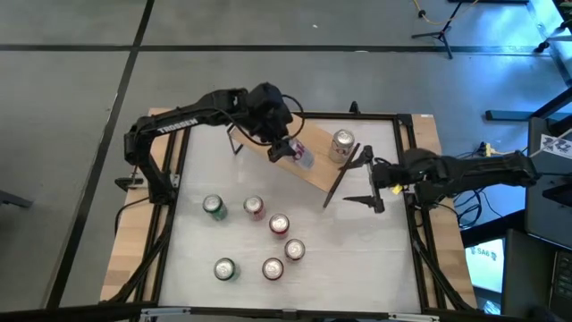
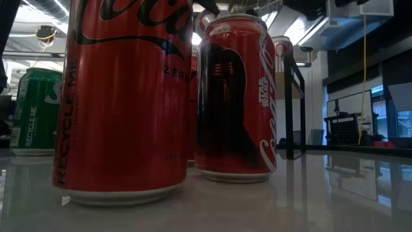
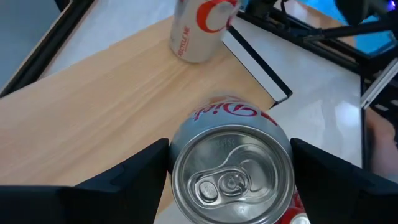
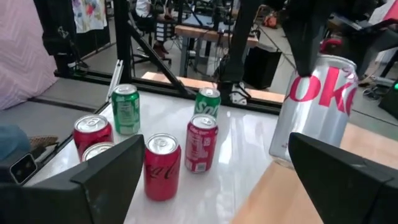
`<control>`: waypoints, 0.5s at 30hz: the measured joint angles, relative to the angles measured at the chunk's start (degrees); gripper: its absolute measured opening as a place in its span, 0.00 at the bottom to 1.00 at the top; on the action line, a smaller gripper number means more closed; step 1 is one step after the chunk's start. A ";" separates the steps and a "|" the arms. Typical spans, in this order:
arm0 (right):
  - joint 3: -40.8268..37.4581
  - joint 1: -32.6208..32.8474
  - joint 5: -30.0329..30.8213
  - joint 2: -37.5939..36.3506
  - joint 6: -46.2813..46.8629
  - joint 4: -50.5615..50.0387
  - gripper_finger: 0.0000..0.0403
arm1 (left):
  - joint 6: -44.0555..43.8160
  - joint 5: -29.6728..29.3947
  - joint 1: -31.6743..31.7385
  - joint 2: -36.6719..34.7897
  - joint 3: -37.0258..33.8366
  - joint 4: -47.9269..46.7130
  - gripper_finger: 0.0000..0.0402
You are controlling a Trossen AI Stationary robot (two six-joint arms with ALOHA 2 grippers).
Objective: Place canned beverage on shelf
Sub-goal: Put the red-silver soda can on the shelf aligned with the other red-silver soda can
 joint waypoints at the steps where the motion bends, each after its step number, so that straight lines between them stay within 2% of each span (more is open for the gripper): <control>1: 0.00 0.00 0.00 0.70 0.00 0.92 0.97 | 0.70 -0.50 -0.32 0.00 0.00 0.03 0.71; 7: 0.00 0.00 0.50 4.15 3.24 9.44 0.97 | 5.92 -1.95 -2.46 -0.02 0.00 0.28 0.71; 15: 0.55 0.02 9.82 8.07 9.75 14.84 0.97 | 13.02 -4.18 -5.63 0.00 0.00 1.11 0.71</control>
